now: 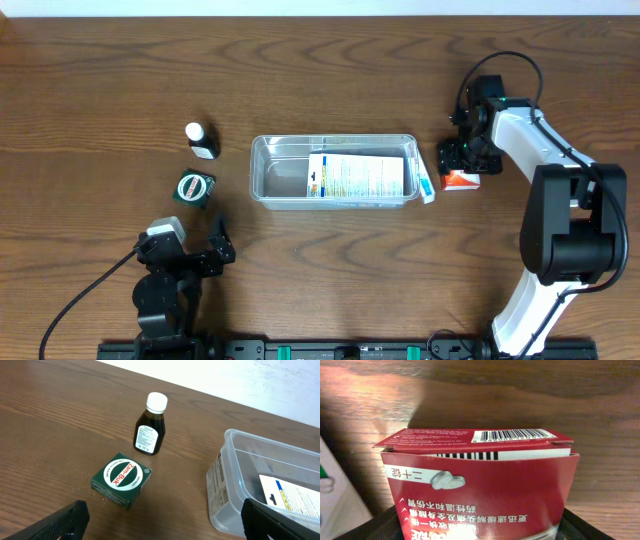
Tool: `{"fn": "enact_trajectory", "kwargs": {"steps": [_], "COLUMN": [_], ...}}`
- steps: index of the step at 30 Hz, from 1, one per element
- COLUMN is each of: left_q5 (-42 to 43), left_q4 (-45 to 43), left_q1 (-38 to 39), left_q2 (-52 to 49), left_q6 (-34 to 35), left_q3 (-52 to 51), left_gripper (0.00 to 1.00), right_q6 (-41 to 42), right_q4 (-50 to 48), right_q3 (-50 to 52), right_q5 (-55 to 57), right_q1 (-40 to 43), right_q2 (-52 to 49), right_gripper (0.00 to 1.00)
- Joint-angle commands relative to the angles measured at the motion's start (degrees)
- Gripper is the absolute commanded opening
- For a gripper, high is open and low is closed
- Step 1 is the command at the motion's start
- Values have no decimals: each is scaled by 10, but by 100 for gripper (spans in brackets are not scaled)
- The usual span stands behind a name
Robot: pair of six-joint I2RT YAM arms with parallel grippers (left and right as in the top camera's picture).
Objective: Pack container
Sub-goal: 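Grasp the red-and-white box with the right gripper and lift it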
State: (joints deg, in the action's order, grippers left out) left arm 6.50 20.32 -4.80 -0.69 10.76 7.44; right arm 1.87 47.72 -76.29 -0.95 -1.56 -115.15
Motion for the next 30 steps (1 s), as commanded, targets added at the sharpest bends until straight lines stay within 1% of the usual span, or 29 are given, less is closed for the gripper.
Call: {"fn": "enact_trajectory", "kwargs": {"steps": [1, 3, 7, 15, 20, 24, 30], "left_q5": [4, 4, 4, 4, 4, 4, 4], "left_q4": [2, 2, 2, 2, 2, 2, 2], "left_q1": [2, 2, 2, 2, 2, 2, 2], "left_q2": [1, 1, 1, 1, 1, 1, 1], "left_q6": [7, 7, 7, 7, 7, 7, 7], "left_q3": [-12, -12, -12, -12, -12, -12, -12], "left_gripper": [98, 98, 98, 98, 98, 98, 98], "right_q6": [-9, -9, -24, -29, -36, -79, -192], "right_q4": [-4, -7, -3, 0, 1, 1, 3], "right_q3": [3, 3, -4, -10, -10, -10, -10], "right_q5": [23, 22, 22, 20, 17, -27, -32], "right_q1": [12, 13, 11, -2, -32, -76, -182], "right_q2": [-16, -15, -11, 52, 123, 188, 271], "right_gripper": [72, 65, 61, 61, 59, 53, 49]}}
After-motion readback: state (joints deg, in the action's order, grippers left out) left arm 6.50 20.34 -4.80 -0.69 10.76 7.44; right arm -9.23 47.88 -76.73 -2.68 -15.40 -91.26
